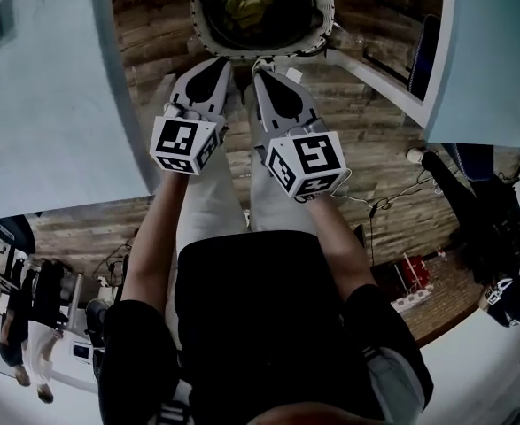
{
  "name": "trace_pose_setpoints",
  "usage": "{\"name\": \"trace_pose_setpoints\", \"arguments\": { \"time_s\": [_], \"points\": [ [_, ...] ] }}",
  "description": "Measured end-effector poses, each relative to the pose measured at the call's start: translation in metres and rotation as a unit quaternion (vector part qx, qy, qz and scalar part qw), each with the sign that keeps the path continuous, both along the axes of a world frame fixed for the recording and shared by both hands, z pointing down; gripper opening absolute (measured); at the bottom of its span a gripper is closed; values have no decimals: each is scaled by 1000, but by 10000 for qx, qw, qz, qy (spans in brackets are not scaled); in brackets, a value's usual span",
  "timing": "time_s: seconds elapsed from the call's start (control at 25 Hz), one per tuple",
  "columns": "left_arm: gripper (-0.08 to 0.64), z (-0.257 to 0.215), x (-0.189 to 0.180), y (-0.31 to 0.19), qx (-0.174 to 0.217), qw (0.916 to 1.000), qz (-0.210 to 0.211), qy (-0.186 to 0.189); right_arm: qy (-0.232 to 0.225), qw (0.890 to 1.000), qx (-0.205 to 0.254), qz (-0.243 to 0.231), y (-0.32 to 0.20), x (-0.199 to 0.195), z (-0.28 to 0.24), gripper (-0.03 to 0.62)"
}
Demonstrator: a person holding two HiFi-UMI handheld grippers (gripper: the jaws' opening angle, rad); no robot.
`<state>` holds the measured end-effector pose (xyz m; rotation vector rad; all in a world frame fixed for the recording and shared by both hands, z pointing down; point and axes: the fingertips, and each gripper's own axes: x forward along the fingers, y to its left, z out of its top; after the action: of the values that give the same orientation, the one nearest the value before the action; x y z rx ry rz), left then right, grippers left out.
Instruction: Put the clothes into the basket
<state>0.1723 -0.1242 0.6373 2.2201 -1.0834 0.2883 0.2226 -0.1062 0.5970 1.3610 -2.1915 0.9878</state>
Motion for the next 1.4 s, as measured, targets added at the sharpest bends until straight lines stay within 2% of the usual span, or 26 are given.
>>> {"name": "trace_pose_setpoints", "arguments": {
  "time_s": [0.32, 0.6, 0.8, 0.96, 1.12, 1.28, 1.4],
  "points": [
    [21, -103, -44, -2, 709, 9963, -319, 375, -22, 9997, 259, -13, 5, -38, -47, 9],
    [21, -158, -75, 0, 925, 9927, -578, 514, -57, 9970, 637, -430, 5, -75, -107, 8],
    [21, -196, -82, 10, 1094, 9922, -399, 439, 0, 9927, 885, -816, 14, -94, -150, 8],
    [21, -228, -89, 21, 1272, 9906, -298, 405, -237, 9929, 858, -793, 25, -107, -180, 8],
    [21, -264, -106, 27, 1529, 9855, -549, 486, -543, 9916, 903, -756, 32, -125, -211, 8],
    [21, -299, -127, 36, 1701, 9801, -853, 566, -538, 9849, 1244, -1080, 33, -146, -248, 8],
    [21, -320, -144, 37, 1840, 9760, -1041, 521, -641, 9809, 1450, -1130, 30, -154, -278, 8]
  ]
}}
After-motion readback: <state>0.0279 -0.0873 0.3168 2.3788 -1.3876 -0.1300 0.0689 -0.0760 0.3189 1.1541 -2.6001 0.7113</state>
